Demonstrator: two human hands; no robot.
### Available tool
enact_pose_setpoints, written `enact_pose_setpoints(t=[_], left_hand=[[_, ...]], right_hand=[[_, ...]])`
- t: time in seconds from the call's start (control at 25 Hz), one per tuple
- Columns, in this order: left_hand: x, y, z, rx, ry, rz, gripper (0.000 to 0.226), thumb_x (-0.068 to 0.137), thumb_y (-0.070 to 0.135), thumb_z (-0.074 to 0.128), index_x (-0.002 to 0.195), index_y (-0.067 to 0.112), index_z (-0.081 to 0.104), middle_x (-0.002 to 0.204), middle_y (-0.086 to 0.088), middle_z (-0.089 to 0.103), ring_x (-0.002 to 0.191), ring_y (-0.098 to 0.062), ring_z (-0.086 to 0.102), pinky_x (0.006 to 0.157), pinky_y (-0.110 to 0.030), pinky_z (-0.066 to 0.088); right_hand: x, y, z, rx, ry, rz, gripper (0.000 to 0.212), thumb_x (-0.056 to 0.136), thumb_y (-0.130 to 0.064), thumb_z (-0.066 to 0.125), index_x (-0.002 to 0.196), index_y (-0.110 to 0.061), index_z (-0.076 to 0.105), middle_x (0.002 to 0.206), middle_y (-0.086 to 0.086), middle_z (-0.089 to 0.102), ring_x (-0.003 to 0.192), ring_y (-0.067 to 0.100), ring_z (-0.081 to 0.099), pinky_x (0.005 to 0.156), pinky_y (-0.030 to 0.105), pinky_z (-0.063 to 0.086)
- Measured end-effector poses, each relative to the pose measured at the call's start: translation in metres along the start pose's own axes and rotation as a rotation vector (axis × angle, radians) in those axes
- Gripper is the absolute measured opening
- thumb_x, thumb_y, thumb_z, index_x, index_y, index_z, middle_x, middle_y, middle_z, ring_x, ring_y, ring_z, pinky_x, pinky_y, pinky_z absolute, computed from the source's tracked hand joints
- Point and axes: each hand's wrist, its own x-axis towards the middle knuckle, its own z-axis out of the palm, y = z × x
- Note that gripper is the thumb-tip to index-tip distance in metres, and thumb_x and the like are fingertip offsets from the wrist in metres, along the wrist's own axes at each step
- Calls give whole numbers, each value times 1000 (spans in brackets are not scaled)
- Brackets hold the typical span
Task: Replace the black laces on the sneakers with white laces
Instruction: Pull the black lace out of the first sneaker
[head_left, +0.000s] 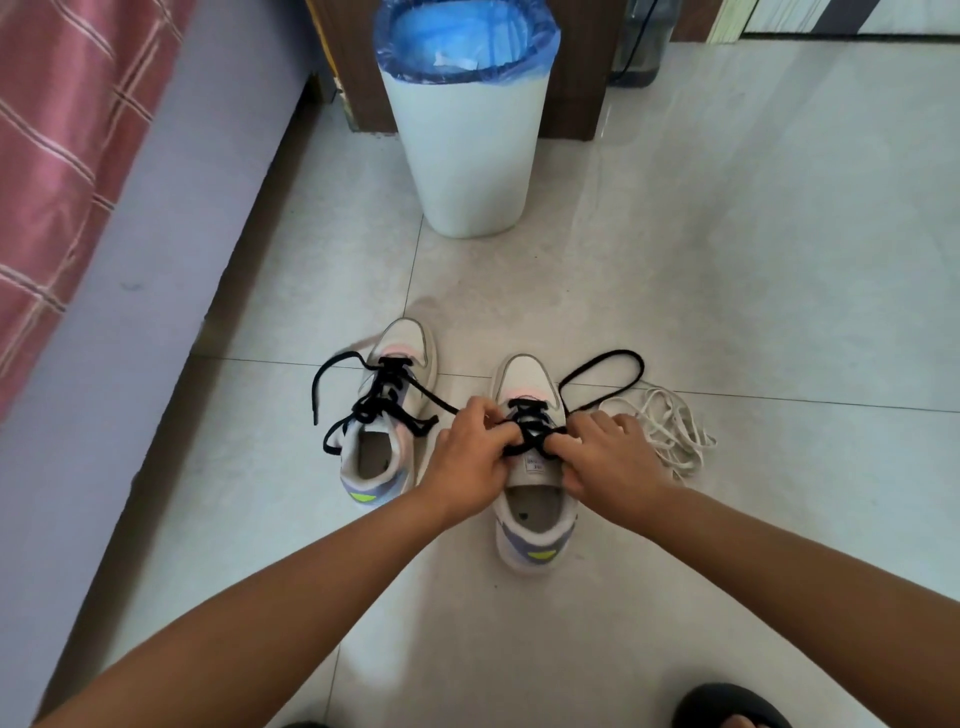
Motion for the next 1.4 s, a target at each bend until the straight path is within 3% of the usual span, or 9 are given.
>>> enact_pose_setpoints(t=[0.12, 0.24, 0.36, 0.44, 0.68, 0.96, 1.12, 1.28, 1.4], left_hand=[[4, 14, -12, -589, 66, -348, 32, 77, -2, 66, 62, 18, 46, 74, 5, 46, 67, -9, 45, 66, -25, 38], [5, 20, -46, -1133, 155, -500, 31, 82, -1, 65, 67, 17, 45, 62, 3, 50, 62, -10, 49, 68, -22, 43], [-2, 18, -86, -1414, 150, -481, 16, 90, 11, 55, 76, 14, 48, 61, -2, 53, 54, -16, 54, 56, -31, 50], [-11, 16, -100, -1316, 16, -557, 18, 93, 17, 52, 76, 13, 46, 62, -5, 50, 49, -18, 51, 44, -27, 44], [-57, -6, -63, -511, -434, -877, 9, 96, 10, 37, 95, 1, 40, 76, -18, 51, 39, -25, 54, 40, -29, 48], [-80, -24, -27, -40, -629, -804, 18, 92, 1, 39, 105, 7, 29, 76, -8, 53, 53, -20, 55, 44, -26, 46], [-71, -20, -22, 212, -672, -573, 35, 96, 14, 38, 128, 1, 28, 103, -11, 53, 87, -22, 56, 62, -27, 38], [-38, 8, -20, 257, -362, -306, 22, 99, 25, 36, 109, 10, 47, 109, -8, 48, 101, -24, 51, 82, -35, 41], [-2, 31, -19, 121, -283, -247, 29, 100, 35, 34, 92, 12, 50, 97, -8, 55, 93, -26, 54, 74, -34, 38]], right_hand=[[3, -13, 3, 92, -144, 109, 27, 60, -21, 78, 85, -18, 68, 97, 9, 61, 88, 32, 61, 69, 41, 48], [3, -10, -2, 379, -331, 290, 12, 82, -18, 61, 92, -24, 57, 127, 7, 36, 120, 28, 33, 95, 36, 31], [1, -3, -8, 572, -415, 379, 23, 79, -20, 62, 70, -31, 45, 123, 1, 30, 119, 21, 25, 95, 32, 27], [2, -4, -13, 770, -310, 488, 25, 82, -21, 62, 66, -29, 45, 112, -1, 37, 110, 17, 31, 90, 27, 28], [9, 21, -35, 1539, 397, 1198, 17, 84, -6, 50, 69, -13, 50, 64, 3, 53, 61, 15, 46, 61, 28, 39], [3, 89, -48, 1639, 686, 1413, 12, 90, -12, 43, 78, -15, 44, 65, 6, 52, 57, 15, 48, 62, 31, 46], [2, 94, -44, 1372, 68, 1267, 18, 94, -23, 52, 80, -12, 49, 78, 10, 54, 62, 15, 49, 59, 30, 43], [-12, 46, -30, 1075, -408, 853, 24, 92, -27, 57, 107, -10, 49, 90, 10, 57, 70, 17, 53, 57, 26, 43], [-16, 15, -29, 1010, -621, 597, 34, 87, -31, 63, 107, -15, 41, 87, 4, 56, 70, 13, 51, 58, 23, 42]])
